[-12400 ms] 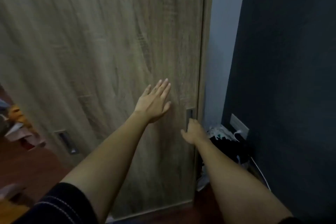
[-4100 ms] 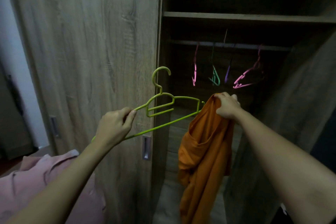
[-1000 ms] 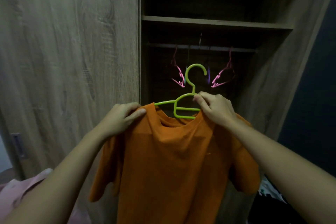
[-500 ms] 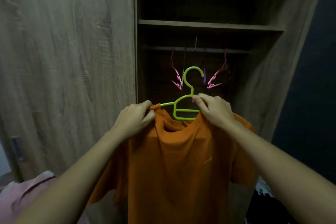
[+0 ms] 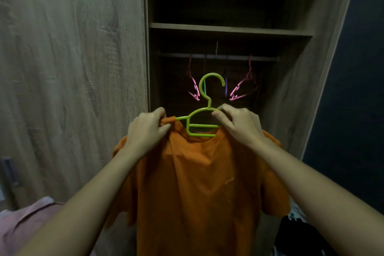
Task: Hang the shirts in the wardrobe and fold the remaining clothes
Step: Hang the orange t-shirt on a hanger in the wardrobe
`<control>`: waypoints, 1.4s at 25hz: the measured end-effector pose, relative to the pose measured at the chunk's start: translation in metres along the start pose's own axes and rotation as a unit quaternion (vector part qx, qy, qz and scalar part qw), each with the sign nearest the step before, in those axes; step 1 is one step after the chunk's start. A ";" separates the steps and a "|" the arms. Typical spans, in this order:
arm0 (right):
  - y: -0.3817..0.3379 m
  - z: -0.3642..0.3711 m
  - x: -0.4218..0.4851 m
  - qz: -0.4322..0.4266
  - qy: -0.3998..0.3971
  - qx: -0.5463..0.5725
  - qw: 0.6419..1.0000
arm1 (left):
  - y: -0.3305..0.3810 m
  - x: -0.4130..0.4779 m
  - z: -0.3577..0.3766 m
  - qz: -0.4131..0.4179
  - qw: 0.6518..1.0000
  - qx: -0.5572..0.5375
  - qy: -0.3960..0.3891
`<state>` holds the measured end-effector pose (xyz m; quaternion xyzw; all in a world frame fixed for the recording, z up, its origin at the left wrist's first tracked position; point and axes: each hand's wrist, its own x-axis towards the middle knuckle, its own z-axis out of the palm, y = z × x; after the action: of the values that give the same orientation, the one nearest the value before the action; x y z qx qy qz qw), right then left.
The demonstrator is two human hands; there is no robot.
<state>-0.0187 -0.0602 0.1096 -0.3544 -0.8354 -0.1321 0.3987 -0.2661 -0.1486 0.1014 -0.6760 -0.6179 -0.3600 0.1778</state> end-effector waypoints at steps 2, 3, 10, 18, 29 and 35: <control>0.010 -0.006 -0.004 -0.004 -0.001 0.004 1.000 | -0.013 0.005 -0.011 -0.026 0.998 -0.045 0.018; 0.020 -0.010 -0.008 0.010 -0.019 0.017 1.000 | -0.022 0.007 -0.016 -0.036 0.997 -0.070 0.020; 0.054 -0.013 -0.022 0.078 -0.057 0.081 0.992 | -0.054 0.004 -0.040 -0.083 0.959 -0.227 -0.148; 0.079 0.003 -0.046 0.247 -0.323 0.288 0.867 | -0.087 0.007 -0.058 -0.111 0.971 -0.212 0.001; 0.084 0.009 -0.034 0.288 -0.031 0.126 0.949 | -0.080 0.012 -0.054 -0.107 0.967 -0.232 -0.023; 0.020 -0.020 0.019 0.074 -0.207 0.160 0.962 | -0.060 0.014 -0.045 -0.067 0.961 -0.258 -0.076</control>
<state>-0.0014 -0.0464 0.1351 -0.3666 -0.8812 0.1094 0.2776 -0.3359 -0.1596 0.1296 -0.6813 -0.5595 -0.4659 -0.0751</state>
